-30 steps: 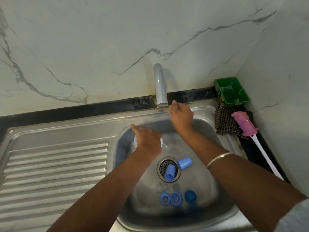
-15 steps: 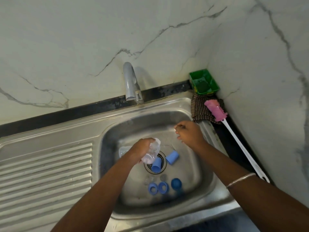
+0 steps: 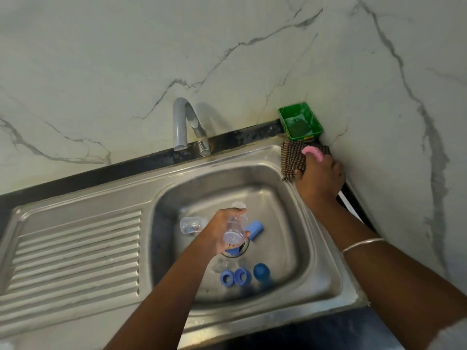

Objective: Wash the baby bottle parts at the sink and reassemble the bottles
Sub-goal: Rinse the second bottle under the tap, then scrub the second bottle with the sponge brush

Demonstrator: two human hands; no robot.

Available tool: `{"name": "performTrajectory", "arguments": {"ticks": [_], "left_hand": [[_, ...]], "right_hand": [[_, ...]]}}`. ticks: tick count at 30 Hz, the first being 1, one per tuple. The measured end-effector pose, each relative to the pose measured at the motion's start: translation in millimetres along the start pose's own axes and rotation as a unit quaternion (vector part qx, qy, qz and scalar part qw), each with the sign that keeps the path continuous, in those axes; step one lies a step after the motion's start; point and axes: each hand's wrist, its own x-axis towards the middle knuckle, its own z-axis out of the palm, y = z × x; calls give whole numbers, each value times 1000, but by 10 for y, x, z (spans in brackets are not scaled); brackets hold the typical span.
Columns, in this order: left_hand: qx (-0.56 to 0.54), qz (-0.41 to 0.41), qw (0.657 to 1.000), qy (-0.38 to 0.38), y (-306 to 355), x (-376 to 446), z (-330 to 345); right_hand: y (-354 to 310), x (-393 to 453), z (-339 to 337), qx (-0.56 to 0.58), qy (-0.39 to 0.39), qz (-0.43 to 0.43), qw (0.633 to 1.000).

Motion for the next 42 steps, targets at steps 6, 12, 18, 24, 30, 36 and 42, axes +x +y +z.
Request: {"name": "performTrajectory", "arguments": {"ticks": [6, 12, 18, 24, 30, 36, 42], "left_hand": [[-5, 24, 999, 25, -103, -77, -24], [16, 73, 996, 51, -101, -130, -57], [-28, 132, 990, 41, -54, -167, -54], [-105, 127, 986, 15, -44, -244, -126], [-155, 112, 981, -14, -105, -351, -287], [-185, 121, 975, -16, -169, -386, -438], [-181, 91, 979, 3, -209, -507, -533]], "right_hand": [[100, 117, 52, 85, -15, 52, 995], [190, 60, 57, 156, 2, 20, 988], [126, -104, -86, 112, 11, -44, 993], [-223, -589, -176, 159, -34, -187, 969], [-728, -1249, -235, 227, -127, -240, 935], [-1022, -1614, -261, 237, -153, -292, 914], [-1220, -1820, -288, 216, -156, -274, 924]]}}
